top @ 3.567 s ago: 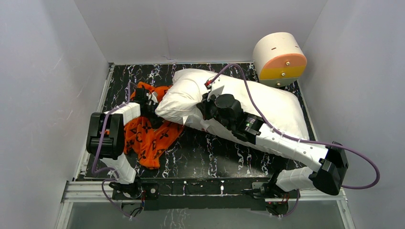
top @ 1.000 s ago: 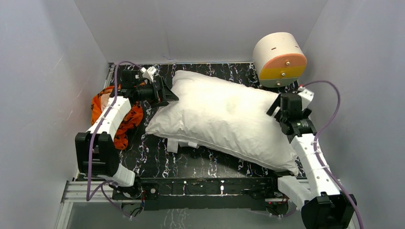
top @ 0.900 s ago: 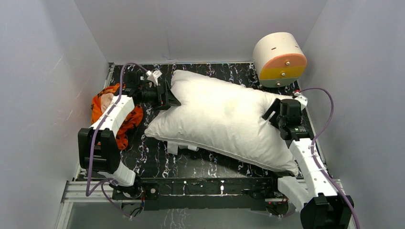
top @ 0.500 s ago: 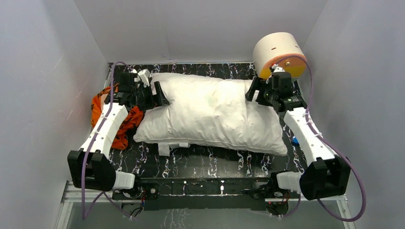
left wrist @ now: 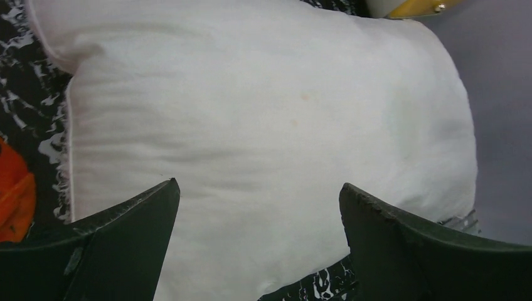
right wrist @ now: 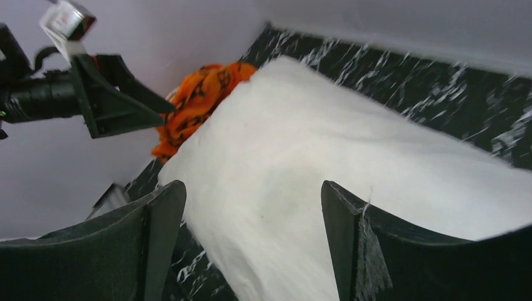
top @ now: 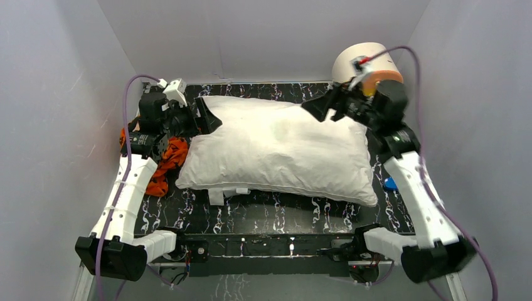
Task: Remove the pillowcase from the pillow
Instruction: Adjust the pillow at the center of the board.
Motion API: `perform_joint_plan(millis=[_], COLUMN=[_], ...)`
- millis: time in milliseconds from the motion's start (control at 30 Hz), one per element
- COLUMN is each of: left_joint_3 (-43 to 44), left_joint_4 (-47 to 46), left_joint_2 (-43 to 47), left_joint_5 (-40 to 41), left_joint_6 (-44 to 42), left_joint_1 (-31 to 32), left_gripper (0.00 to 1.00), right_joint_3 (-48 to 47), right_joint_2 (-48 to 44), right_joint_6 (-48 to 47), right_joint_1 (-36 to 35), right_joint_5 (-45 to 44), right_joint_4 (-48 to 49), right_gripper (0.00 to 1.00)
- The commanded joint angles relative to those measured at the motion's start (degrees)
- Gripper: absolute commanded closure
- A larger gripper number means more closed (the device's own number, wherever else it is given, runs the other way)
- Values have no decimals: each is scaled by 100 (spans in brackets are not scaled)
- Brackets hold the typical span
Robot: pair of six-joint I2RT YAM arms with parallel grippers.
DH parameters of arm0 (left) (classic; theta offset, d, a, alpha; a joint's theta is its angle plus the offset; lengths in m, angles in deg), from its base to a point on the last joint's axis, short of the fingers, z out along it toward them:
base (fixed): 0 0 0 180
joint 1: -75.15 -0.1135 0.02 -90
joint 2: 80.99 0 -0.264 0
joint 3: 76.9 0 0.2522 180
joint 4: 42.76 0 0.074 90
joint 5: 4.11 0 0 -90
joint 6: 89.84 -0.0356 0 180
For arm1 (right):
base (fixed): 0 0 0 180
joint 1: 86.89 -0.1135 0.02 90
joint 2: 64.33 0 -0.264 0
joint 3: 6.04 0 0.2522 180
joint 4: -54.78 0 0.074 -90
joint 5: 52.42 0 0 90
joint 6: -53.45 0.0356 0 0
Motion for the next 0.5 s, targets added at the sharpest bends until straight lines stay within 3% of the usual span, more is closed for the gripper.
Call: perform_joint_plan(millis=[0,100,233,367,467], left_joint_3=[-58,156,147,-251,-238], left_joint_4=[-615,-337,-30,98,221], left_joint_2=[-10,-94,119,546,640], left_joint_5=[-1069,-331,395,1282,1843], left_joint_6=[80,269,319,454,568], left_joint_1=[32,32,32,32,32], left_gripper=[2,2,2,2,2], right_joint_3=[67,241,1157,475,96], right_joint_2=[1399,1980,2054,1599,940], right_joint_6=[257,394,630,215,-90], right_joint_1=[-913,-1202,-1180,-1188,-1190], right_joint_5=[395,-753,-1353,-1512,-1950], right_joint_4=[-372,-930,-937,-1271,-872], right_gripper=[13,7,6,2,1])
